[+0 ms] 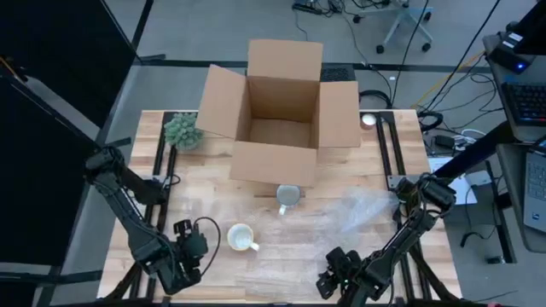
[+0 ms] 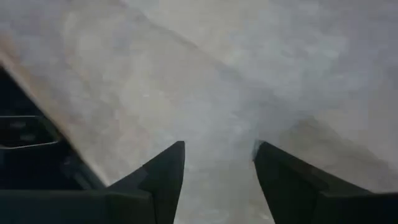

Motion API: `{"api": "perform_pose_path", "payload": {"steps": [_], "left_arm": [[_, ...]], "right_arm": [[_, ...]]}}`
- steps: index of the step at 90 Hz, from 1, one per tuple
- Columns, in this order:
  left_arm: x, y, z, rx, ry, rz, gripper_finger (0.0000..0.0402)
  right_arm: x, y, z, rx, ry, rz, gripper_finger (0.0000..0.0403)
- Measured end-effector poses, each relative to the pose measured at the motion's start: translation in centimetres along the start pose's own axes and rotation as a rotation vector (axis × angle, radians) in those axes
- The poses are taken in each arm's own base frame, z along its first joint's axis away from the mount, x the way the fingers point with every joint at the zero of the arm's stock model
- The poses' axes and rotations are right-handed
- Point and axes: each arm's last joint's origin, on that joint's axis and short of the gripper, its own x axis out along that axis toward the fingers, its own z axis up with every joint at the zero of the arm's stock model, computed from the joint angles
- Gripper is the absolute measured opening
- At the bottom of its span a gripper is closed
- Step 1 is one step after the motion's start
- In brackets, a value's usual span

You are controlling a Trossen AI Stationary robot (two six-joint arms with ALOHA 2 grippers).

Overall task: Wrap mug
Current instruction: Wrap the orange mug with bubble wrap

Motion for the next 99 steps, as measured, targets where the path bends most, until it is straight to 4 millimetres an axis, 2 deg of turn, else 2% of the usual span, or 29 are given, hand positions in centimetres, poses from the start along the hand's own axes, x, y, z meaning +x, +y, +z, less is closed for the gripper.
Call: {"api": "perform_pose_path", "payload": {"steps": [23, 37, 45, 55, 66, 82, 99], "left_arm": [[1.5, -0.2, -0.6, -0.017, -0.033, -0.047, 0.0144], [1.7, -0.1, -1.1, -0.006, -0.03, -0.044, 0.0144], [1.8, 0.0, -1.1, -0.005, -0.033, -0.038, 0.0144], [1.8, 0.0, -1.1, -0.006, -0.035, -0.037, 0.0144], [1.8, 0.0, -1.1, -0.004, -0.035, -0.037, 0.0144], [1.8, 0.0, -1.1, 0.001, -0.035, -0.037, 0.0144], [1.8, 0.0, -1.1, 0.003, -0.035, -0.036, 0.0144]], "right_arm": [[1.2, -0.1, 0.9, 0.011, 0.003, -0.051, 0.0176], [1.3, -0.2, 1.1, 0.006, 0.006, -0.062, 0.0155], [1.3, 0.0, 1.2, -0.008, 0.009, -0.051, 0.013], [1.1, 0.6, 1.2, -0.041, 0.015, -0.017, 0.0072], [0.6, 1.6, 1.4, -0.097, 0.017, 0.006, 0.001], [-0.5, 4.0, 2.7, -0.184, 0.002, 0.06, 0.0007], [-2.0, 7.3, 5.3, -0.302, -0.139, 0.133, 0.0002]]}}
